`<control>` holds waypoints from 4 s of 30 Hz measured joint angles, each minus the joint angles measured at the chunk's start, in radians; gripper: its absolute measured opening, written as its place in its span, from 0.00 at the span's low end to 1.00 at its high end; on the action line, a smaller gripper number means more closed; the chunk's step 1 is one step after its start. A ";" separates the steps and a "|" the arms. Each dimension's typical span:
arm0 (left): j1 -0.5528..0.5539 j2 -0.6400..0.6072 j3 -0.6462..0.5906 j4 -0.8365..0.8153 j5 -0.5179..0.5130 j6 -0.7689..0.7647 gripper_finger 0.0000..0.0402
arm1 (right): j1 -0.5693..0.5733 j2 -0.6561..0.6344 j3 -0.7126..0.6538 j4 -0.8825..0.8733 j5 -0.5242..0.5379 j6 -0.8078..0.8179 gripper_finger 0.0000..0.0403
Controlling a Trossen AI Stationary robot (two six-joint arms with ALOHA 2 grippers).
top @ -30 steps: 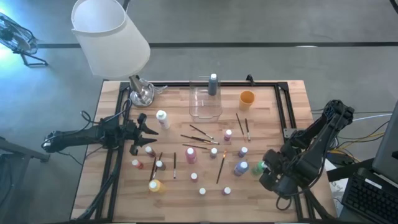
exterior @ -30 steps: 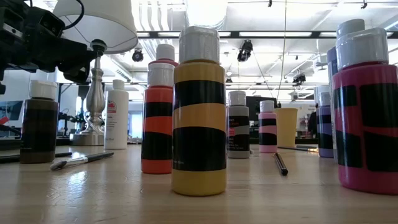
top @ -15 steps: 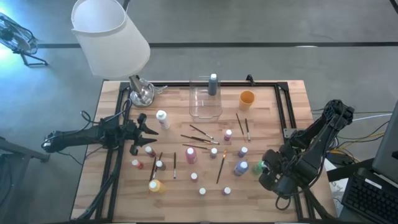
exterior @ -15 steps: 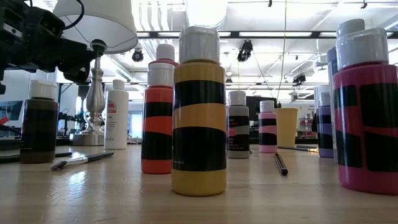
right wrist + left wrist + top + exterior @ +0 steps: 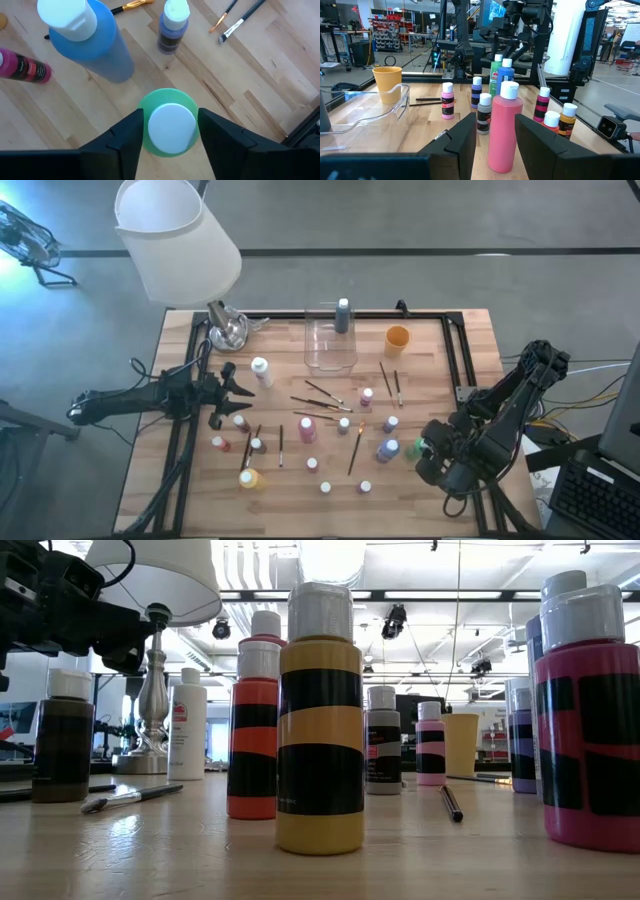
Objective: Pick & Place Paint Supplies
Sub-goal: Put the big green paint bottle into the bin
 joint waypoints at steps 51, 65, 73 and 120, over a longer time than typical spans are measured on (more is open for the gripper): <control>0.000 0.000 0.000 0.000 0.000 0.000 0.35 | -0.278 -0.202 0.000 -0.004 0.050 -0.344 0.29; 0.000 0.000 0.000 0.000 0.000 0.000 0.35 | -0.577 -0.225 0.122 0.122 0.096 -0.774 0.29; 0.000 0.000 0.000 0.000 0.000 0.000 0.35 | -0.735 -0.194 0.221 0.340 0.095 -1.054 0.31; 0.000 0.000 0.000 0.000 0.000 0.000 0.35 | -1.313 0.662 0.922 0.337 -0.248 -1.636 0.30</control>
